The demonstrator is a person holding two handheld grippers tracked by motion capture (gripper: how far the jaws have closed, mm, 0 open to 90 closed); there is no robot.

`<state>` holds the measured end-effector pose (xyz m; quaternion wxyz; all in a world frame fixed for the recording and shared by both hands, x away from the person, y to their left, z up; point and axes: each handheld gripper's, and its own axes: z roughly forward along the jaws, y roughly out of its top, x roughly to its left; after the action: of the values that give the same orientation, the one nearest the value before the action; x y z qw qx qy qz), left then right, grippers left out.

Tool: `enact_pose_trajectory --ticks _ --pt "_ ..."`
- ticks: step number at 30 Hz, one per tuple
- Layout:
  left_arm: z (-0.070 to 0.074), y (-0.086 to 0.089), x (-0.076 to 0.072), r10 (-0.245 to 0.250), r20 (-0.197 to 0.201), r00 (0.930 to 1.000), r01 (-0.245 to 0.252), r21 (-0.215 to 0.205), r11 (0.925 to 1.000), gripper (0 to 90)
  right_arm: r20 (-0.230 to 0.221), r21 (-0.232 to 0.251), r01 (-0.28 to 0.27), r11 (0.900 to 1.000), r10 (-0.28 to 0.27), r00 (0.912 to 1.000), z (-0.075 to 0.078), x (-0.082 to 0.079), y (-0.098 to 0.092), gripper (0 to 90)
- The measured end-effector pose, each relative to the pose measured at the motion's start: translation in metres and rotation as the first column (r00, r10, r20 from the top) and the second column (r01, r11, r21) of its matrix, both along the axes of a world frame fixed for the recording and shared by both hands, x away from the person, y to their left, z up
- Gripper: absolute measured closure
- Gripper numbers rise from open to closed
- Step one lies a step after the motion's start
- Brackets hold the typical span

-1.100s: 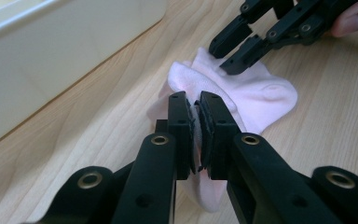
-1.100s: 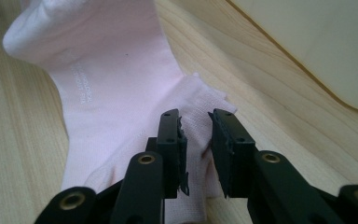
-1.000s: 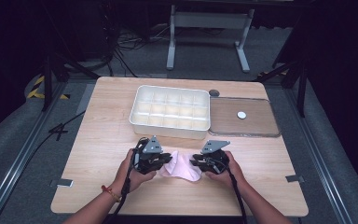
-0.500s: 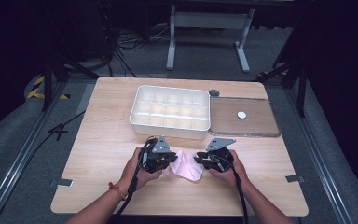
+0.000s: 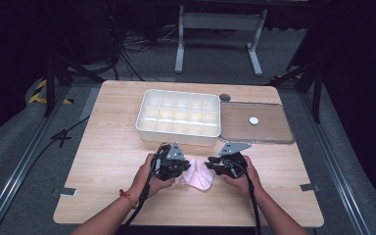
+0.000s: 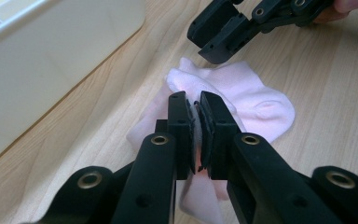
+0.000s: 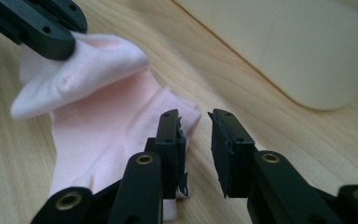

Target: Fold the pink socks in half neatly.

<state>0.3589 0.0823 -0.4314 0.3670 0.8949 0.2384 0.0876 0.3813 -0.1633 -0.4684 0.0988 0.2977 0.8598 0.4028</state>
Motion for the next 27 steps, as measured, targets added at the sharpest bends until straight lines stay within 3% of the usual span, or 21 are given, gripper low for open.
enact_pose_trajectory --ticks 4,10,15,19,22,24,27 --pt "-0.002 -0.007 0.0 -0.02 -0.001 0.9998 0.02 0.013 0.9997 83.6 -0.012 -0.02 -0.012 1.0 0.011 0.9999 -0.006 0.001 0.002 76.0" --pt "-0.01 -0.019 -0.001 -0.029 -0.024 0.9993 0.03 0.026 0.9992 83.2 -0.018 -0.011 -0.006 1.0 0.006 0.9998 -0.008 0.001 0.005 77.0" --pt "-0.014 -0.026 0.001 -0.035 -0.015 0.9993 0.036 0.043 0.9984 83.3 -0.023 -0.007 -0.012 1.0 0.012 0.9997 -0.009 0.001 0.006 77.3" --pt "-0.018 -0.032 0.003 -0.013 -0.035 0.9993 0.013 0.016 0.9998 83.4 -0.026 -0.002 -0.034 0.999 0.034 0.9991 -0.012 0.0 0.01 78.7" --pt "-0.021 -0.034 0.003 -0.015 -0.043 0.9989 0.016 0.011 0.9998 82.5 -0.01 -0.028 -0.037 0.999 0.036 0.9993 -0.011 -0.002 0.013 78.5" --pt "-0.019 -0.033 0.002 -0.005 -0.048 0.9988 0.003 -0.022 0.9997 76.5 -0.016 -0.025 -0.035 0.999 0.034 0.9993 -0.01 -0.001 0.011 76.9" --pt "-0.006 -0.026 -0.002 -0.009 -0.015 0.9998 0.008 -0.06 0.9982 66.5 -0.018 -0.024 -0.028 0.999 0.028 0.9994 -0.009 -0.001 0.007 75.3"
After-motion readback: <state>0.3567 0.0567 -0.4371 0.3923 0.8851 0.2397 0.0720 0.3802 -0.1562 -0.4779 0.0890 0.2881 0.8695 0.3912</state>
